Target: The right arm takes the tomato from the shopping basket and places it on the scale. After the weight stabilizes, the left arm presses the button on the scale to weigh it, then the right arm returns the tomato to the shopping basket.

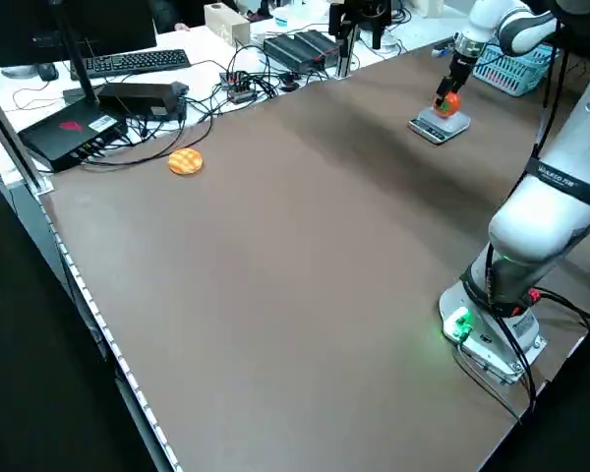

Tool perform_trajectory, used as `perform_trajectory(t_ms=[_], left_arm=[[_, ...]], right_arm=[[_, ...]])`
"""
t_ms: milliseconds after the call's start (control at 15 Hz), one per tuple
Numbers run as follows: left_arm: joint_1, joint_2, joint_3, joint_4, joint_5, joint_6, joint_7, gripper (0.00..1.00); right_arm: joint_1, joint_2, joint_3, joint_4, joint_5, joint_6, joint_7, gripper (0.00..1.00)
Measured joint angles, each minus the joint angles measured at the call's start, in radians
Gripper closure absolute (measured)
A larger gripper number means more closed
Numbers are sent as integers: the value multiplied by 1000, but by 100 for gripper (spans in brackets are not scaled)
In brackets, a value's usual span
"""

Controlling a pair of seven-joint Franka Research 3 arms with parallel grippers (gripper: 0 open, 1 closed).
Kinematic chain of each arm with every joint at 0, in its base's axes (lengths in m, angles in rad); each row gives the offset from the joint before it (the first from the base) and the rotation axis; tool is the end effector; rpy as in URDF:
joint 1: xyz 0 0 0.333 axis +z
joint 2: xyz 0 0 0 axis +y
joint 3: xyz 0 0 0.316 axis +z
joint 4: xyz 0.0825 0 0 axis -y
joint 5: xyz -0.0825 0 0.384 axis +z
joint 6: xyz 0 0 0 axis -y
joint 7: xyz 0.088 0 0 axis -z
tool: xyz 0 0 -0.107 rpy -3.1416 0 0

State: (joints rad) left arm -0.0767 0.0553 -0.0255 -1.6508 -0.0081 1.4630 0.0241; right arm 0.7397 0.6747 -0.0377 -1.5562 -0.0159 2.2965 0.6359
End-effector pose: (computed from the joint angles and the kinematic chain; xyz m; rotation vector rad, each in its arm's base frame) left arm 0.5482 -0.0568 0.5489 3.1121 -0.1968 -0.3812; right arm 0.5402 0.4617 0.2572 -3.1236 -0.1333 -0.1154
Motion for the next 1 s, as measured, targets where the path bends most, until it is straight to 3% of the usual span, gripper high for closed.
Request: perform_trajectory(t_ms=[533,1000], left_arm=[[-1,0,0,0,0,0,0,0],[-1,0,-2,0,0,0,0,0]], right_arm=[[0,-39,-2,1,-1,-102,0,0],[0,-44,-3,1,-1,-113,0,0]])
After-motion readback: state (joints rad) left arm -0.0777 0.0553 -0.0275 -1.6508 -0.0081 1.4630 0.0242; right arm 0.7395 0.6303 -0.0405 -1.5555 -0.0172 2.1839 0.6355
